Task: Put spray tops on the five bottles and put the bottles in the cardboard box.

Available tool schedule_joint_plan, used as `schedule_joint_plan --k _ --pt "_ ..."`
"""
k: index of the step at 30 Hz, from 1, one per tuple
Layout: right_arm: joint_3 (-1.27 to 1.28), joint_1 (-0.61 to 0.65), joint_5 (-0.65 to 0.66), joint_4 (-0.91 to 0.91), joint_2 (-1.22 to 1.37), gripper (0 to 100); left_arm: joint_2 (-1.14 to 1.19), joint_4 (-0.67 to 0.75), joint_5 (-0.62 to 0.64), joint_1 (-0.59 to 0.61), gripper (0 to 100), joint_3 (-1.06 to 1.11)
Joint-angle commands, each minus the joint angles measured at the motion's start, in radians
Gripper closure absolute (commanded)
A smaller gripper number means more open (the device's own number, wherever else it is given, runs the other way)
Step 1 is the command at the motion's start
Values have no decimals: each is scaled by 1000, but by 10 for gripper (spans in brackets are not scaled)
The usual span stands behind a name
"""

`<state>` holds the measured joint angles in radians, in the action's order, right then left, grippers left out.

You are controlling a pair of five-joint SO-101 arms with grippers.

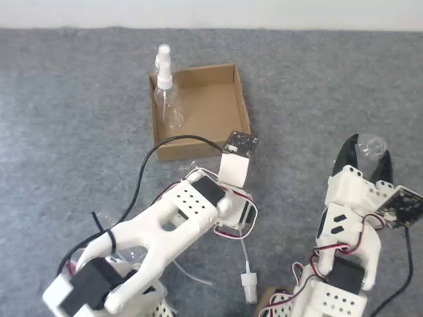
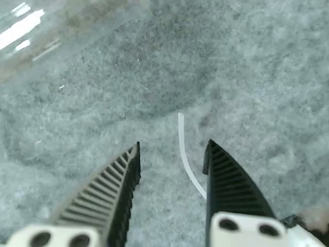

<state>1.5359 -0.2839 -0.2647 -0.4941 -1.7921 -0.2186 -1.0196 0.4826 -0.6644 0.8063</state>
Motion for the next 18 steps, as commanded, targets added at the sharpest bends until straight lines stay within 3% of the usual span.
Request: schedule_joint_plan --k 1,5,9,18 --pt "-54 10 -5 28 -22 985 -31 34 12 -14 806 -15" --pt "-54 10 -3 28 -22 985 100 51 12 -15 818 -65" --pt "-54 8 -2 28 -22 985 209 -20 6 -15 885 -182" --pt "-54 8 -2 28 -22 985 204 -54 5 -11 979 -223"
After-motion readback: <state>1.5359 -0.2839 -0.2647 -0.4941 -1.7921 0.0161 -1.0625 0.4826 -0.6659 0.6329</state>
